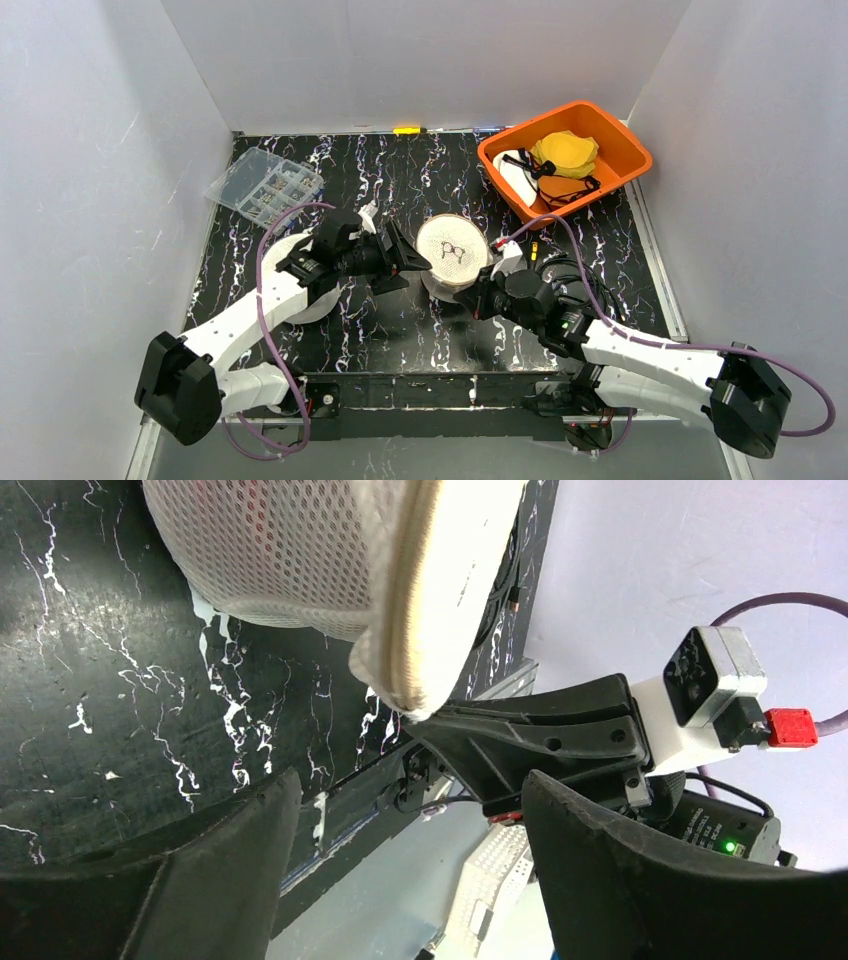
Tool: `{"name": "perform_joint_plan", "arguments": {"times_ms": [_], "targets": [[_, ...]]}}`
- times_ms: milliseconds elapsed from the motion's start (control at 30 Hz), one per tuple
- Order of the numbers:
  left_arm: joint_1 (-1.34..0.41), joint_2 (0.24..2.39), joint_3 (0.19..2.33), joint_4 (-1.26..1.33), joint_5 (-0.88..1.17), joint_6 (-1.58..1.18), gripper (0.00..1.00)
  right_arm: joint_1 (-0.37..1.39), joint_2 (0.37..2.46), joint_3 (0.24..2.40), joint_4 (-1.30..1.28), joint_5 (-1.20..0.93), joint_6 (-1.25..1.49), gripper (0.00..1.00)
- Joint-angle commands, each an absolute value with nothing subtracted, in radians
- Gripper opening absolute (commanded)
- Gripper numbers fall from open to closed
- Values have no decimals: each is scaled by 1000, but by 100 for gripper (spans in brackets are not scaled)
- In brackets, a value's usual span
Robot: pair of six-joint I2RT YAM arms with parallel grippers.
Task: Unzip the laundry bag and remove the bra
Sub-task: Unzip the laundry bag at the center of the board.
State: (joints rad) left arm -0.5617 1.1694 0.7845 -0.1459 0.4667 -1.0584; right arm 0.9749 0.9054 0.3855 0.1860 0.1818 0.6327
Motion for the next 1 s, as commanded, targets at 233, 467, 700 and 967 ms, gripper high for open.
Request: {"name": "perform_joint_plan", "arguments": {"times_ms": [233,467,700,967], "targets": [[-621,1197,772,-118,353,-1158,72,1062,1031,497,337,206,634,1],[-634,1233,764,-95,334,-1198,64,1087,1062,515,355,217,625,1],[-644,1238,746,-96,312,-1220,53,1094,1058,510,353,238,623,1],[-644,1281,750,-106,304,-1211,35,1097,1041,500,338,257,621,1]]}}
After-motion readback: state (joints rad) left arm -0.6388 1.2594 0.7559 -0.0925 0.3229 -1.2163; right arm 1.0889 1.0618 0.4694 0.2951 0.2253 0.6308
